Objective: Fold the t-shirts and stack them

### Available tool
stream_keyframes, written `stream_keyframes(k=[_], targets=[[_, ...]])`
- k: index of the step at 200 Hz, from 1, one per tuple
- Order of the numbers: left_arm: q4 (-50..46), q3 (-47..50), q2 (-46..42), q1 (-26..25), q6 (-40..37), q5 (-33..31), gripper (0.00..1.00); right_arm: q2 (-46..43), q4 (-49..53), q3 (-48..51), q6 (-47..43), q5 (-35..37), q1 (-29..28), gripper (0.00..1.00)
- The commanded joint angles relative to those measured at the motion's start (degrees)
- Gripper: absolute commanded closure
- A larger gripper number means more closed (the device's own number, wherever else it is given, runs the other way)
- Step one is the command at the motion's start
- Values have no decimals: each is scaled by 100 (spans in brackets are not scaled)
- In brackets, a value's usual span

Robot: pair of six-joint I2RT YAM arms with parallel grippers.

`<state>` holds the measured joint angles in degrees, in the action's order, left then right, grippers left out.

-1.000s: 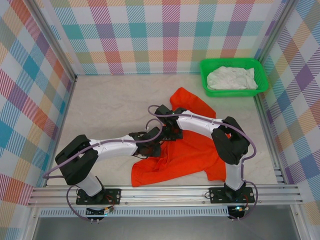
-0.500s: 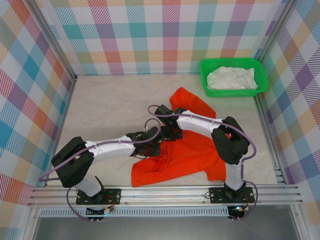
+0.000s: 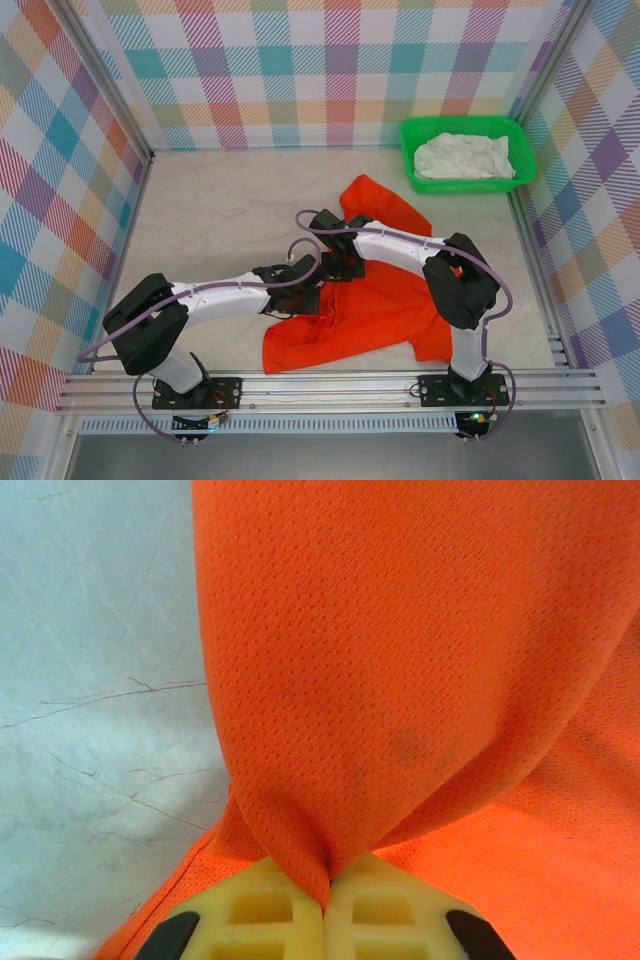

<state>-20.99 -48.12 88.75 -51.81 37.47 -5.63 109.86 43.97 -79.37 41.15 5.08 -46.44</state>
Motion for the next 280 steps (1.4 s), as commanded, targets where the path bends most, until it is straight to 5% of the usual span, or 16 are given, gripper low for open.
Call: stream_keyframes(k=[1,42,76,112,153,213,280], targets=[[-114,93,-33,28,32,-90,95,53,20,49,61,-85,38,100],[-158,94,-74,28,44,-173,100,11,20,62,62,-84,39,100],[-771,-222,-400,39,-95,-670,100,-185,-4,112,38,-70,55,62],[-1835,-1079,-634,137,-574,-1549,100,-578,-36,228,8,-7,112,43],[-2515,-1844,-537,871,-1090,-2004,100,-1245,-132,611,-2,122,200,23],[-2644,-3211,733,2495,-1822,-2322,100,-2213,-315,1502,14,265,559,21],[-2517,-5550,3223,3897,-2434,-2569,100,-2989,-620,2714,123,161,1031,20]])
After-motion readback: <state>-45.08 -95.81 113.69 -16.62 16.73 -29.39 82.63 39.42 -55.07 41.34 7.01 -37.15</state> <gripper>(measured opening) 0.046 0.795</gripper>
